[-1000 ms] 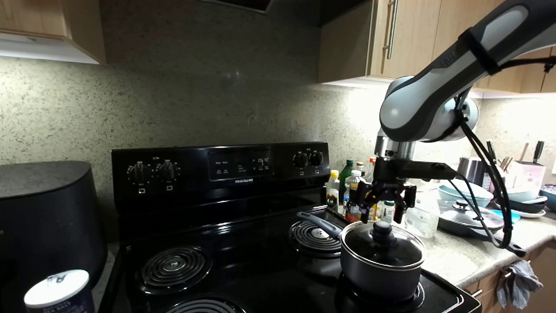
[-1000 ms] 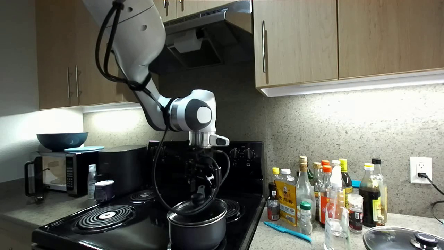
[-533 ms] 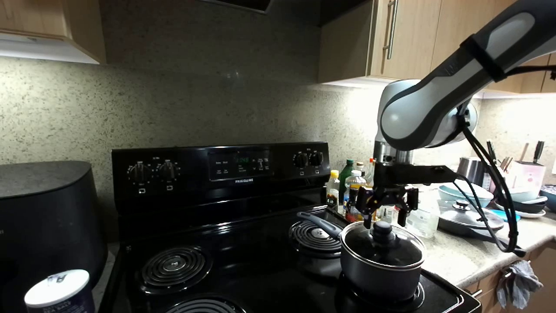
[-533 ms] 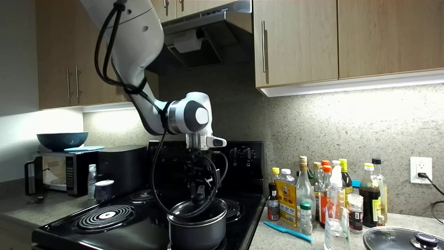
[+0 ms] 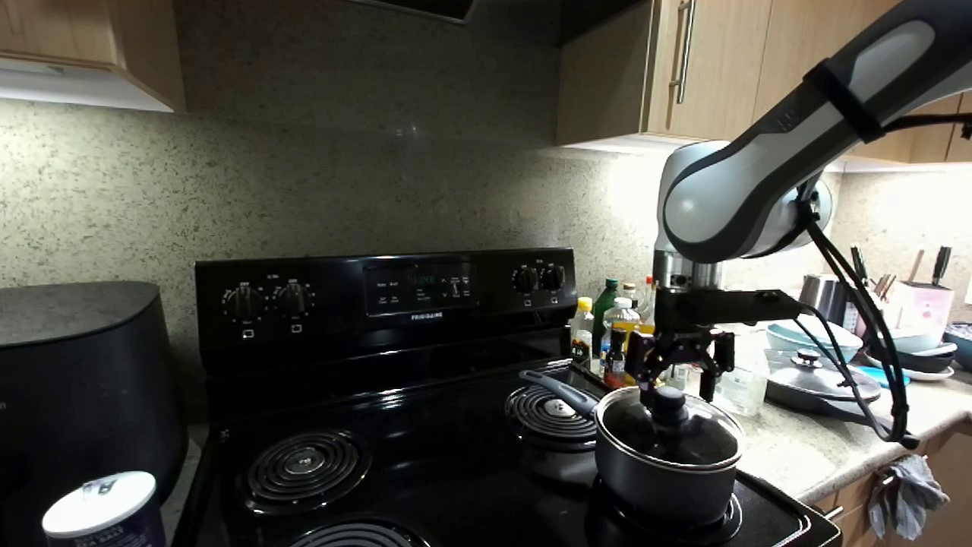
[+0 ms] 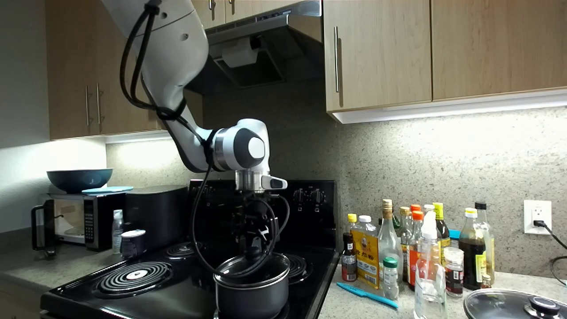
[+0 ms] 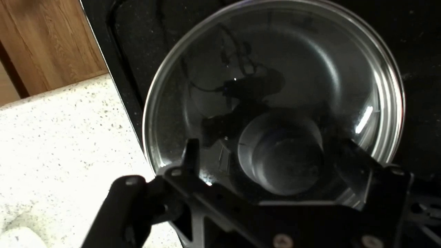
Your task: Remove the lid from the pot
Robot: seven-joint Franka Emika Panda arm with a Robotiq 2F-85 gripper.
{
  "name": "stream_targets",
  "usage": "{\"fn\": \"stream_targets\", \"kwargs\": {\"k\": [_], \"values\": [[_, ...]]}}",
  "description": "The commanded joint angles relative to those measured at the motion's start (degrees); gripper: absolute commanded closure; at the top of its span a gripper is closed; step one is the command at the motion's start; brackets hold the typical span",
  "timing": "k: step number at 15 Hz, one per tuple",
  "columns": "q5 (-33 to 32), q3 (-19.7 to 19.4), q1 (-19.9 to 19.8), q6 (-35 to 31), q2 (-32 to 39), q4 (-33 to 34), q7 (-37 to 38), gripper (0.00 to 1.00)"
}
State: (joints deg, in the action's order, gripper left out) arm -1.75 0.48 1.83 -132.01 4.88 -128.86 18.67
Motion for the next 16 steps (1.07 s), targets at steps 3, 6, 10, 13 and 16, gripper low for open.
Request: {"fn": "stream_targets", "kwargs": {"k": [3, 6, 10, 13, 16], "values": [[0.10, 0.22, 0.13, 1.19, -0.01, 0.10, -0.11, 0.00], [0.12, 0.24, 0.13, 1.19, -0.01, 0.10, -0.11, 0.00], [-0.68, 0.39, 0.30, 0.77, 0.33, 0.10, -0.97, 0.00], [-0.14, 0.45, 0.25, 0.63, 0.37, 0.15, -1.60, 0.26], [-0.29, 0.42, 0.24, 0.25, 0.36, 0.09, -1.46, 0.45]]}}
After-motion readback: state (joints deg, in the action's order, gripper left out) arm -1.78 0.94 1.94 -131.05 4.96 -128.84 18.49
